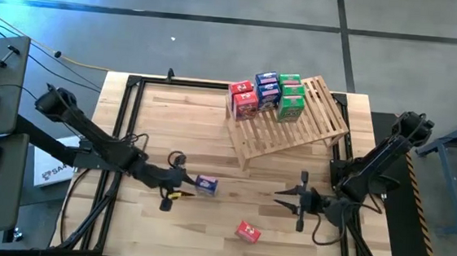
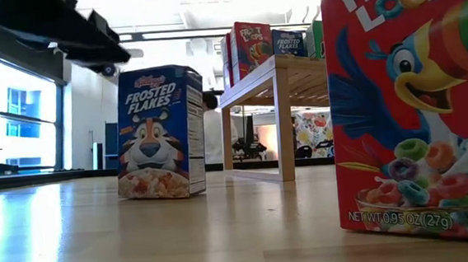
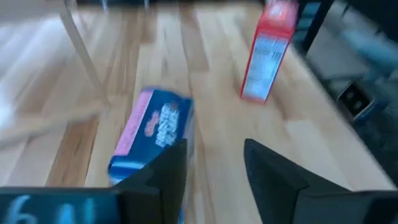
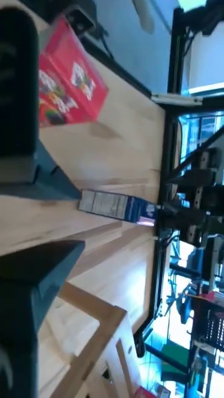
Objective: Stack cereal on shelf
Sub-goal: Put the blue cereal box on the shelf aligned with the other blue cereal boxes
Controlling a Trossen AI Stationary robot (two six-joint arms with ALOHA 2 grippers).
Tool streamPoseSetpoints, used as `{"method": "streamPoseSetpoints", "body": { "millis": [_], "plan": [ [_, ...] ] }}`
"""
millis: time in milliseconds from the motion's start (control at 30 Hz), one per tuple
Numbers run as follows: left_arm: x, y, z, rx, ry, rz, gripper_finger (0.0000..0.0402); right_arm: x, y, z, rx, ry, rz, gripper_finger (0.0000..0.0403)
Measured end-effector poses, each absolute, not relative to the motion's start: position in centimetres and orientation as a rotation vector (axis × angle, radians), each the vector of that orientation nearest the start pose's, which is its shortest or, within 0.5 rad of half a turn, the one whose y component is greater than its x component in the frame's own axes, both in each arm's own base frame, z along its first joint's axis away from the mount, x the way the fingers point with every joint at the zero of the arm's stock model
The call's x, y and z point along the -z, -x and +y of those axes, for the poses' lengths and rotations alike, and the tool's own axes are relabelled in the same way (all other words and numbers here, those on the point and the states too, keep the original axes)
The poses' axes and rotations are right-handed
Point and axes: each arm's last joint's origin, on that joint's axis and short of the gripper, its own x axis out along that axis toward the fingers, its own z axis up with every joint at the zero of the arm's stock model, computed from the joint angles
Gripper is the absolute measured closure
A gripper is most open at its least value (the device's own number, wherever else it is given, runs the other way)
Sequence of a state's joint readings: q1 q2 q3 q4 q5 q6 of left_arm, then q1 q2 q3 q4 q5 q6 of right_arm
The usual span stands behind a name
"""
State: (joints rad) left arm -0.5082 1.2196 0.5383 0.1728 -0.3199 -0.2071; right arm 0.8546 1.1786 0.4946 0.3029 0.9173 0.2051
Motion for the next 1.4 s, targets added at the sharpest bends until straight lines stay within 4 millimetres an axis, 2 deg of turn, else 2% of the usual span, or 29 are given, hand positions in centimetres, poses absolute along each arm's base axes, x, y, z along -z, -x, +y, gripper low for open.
{"method": "streamPoseSetpoints", "body": {
  "millis": [267, 467, 700, 933, 1067, 1400],
  "plan": [
    [-18.1, -19.4, -9.1, 0.145, -0.008, 0.251, 0.0317, -20.8, -19.4, 15.2, 0.123, 0.132, 0.249, 0.0187],
    [-17.3, -19.0, -7.9, 0.111, -0.039, 0.183, 0.0343, -21.2, -23.2, 16.2, 0.092, 0.158, 0.282, 0.0141],
    [-17.1, -19.2, -6.8, 0.062, -0.066, 0.179, 0.0356, -21.7, -28.0, 16.6, 0.03, 0.131, 0.321, 0.013],
    [-17.1, -19.4, -6.1, 0.03, -0.077, 0.174, 0.0357, -23.1, -31.5, 16.1, 0.047, 0.109, 0.371, 0.013],
    [-17.2, -19.5, -5.9, 0.02, -0.079, 0.171, 0.0357, -23.7, -32.5, 15.8, 0.066, 0.124, 0.394, 0.013],
    [-17.3, -19.5, -5.9, 0.021, -0.085, 0.156, 0.0357, -23.7, -32.8, 15.7, 0.008, 0.098, 0.408, 0.013]
  ]
}}
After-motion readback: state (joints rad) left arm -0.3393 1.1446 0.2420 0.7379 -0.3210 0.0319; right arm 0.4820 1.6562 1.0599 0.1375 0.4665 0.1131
